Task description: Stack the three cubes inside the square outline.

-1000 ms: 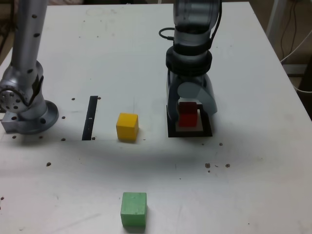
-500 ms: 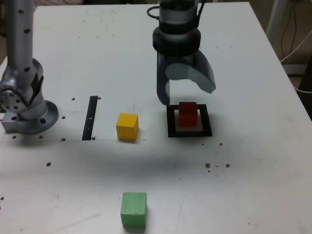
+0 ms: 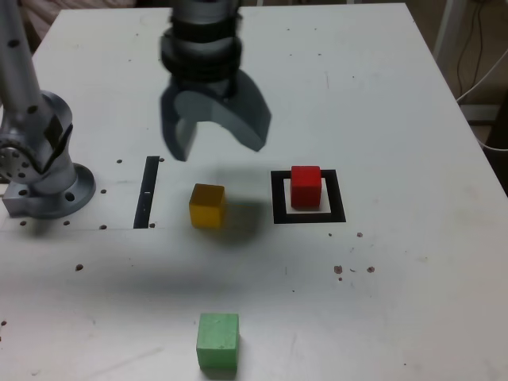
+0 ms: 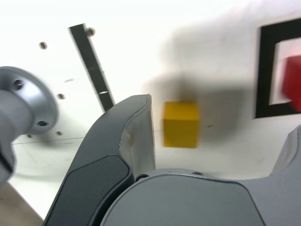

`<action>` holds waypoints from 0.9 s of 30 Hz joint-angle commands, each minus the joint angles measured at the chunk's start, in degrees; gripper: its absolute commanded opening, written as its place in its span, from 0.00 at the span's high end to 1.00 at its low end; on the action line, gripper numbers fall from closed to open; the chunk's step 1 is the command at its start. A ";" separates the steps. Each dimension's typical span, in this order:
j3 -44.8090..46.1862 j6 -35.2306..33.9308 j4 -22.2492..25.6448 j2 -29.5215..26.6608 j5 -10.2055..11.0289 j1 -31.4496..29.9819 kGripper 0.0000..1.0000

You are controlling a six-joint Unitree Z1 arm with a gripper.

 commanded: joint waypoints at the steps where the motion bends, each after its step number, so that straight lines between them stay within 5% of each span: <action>1: 1.92 -1.61 -1.18 -2.57 0.24 -1.61 0.01; 12: 10.21 -8.49 -7.14 -6.46 0.59 -6.89 0.03; 27: 11.42 -5.83 -10.67 1.48 -2.14 -7.26 0.09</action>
